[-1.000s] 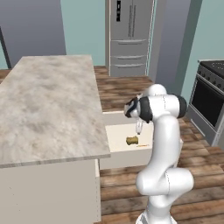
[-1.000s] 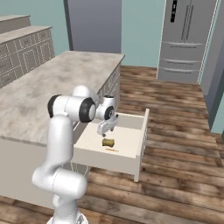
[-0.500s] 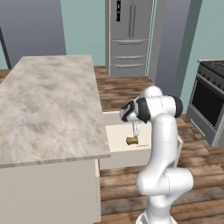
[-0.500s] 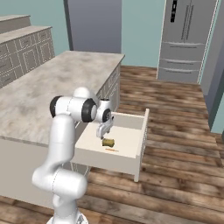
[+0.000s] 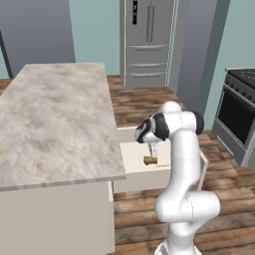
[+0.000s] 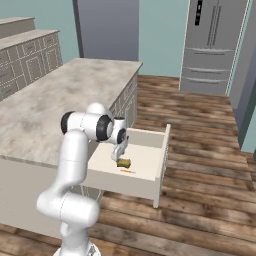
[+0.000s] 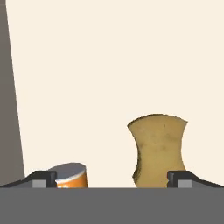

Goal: Restock the sink supplies by placing the sponge and soap dispenser on the counter and next to the sink. Make sure the soap dispenser is upright.

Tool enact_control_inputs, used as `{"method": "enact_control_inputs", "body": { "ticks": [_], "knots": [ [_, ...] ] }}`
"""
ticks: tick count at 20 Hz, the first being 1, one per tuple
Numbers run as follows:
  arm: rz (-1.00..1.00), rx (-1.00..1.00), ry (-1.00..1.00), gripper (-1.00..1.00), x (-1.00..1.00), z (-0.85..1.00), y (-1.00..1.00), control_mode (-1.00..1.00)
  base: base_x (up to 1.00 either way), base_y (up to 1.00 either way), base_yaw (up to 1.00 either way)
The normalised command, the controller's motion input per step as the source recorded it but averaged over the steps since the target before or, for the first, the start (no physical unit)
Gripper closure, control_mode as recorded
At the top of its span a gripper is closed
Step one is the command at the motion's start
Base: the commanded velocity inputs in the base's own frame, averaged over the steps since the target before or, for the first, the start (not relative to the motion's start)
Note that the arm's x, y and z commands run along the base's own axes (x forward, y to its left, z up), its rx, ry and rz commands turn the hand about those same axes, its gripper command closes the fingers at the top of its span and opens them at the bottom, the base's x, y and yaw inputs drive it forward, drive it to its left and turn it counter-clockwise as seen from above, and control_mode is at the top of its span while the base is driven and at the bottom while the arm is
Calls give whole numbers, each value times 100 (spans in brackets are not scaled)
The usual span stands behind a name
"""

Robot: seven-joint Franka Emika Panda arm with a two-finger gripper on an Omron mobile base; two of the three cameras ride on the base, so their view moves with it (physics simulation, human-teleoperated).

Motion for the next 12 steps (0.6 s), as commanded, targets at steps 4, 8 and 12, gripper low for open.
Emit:
{"method": "enact_control_inputs", "body": {
  "ticks": [4,8,12],
  "knots": [
    [6,0,-1,-100,41,-20,0,-100,0,0,0],
    [4,0,-3,-100,40,-23,0,-100,0,0,0],
    [4,1,-2,-100,49,-22,0,-100,0,0,0]
  ]
}}
